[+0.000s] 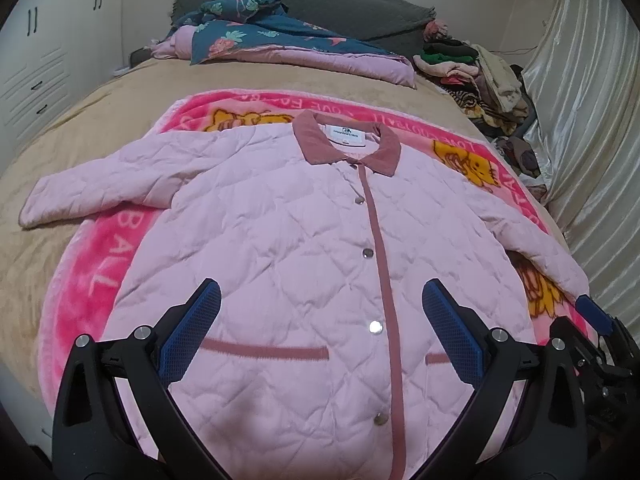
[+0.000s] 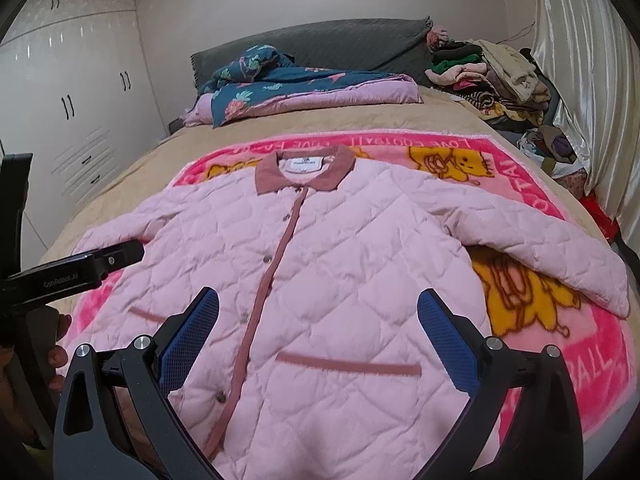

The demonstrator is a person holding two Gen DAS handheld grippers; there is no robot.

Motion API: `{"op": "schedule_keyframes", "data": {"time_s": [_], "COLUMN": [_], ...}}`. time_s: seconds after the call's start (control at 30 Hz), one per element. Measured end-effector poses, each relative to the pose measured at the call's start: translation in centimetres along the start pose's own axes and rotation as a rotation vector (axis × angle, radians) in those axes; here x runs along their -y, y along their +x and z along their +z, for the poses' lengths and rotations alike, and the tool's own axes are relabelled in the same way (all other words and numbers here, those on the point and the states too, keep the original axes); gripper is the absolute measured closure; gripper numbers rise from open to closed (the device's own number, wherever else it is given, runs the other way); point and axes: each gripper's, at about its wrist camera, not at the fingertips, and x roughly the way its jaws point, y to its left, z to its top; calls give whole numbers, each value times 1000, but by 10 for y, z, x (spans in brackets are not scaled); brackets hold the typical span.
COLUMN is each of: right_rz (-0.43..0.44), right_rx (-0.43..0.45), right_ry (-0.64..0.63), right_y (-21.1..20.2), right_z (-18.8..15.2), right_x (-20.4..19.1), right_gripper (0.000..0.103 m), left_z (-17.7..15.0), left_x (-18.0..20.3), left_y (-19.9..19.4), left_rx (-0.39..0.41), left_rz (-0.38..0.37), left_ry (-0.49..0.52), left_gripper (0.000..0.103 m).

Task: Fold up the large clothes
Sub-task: 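Grasp the jacket sleeve with the right tool and fold it across the body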

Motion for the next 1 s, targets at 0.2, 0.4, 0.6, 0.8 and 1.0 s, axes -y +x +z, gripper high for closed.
{"op": "schedule_keyframes", "data": {"time_s": [0.2,0.4,0.6,0.8,1.0], "right_rz": [-16,-40,-67,-125,-180], "right_rx": [28,64,95,108,112], "right_ry": [34,83,145,208,275], "right_y": [7,10,12,17,26], "right_z": [20,39,51,59,61], "right_x": [15,35,64,102,141], "right_gripper": [4,4,4,4,4], "left_z": [19,39,55,65,72], "left_x": [4,17,34,52,76], "left_y": [11,18,32,49,69], "left_rx": [2,27,24,22,-11], "left_rz": [-6,-4,-24,-61,-59], "left_ry": [-8,1,16,32,75], "left_gripper": [8,8,8,8,8]}}
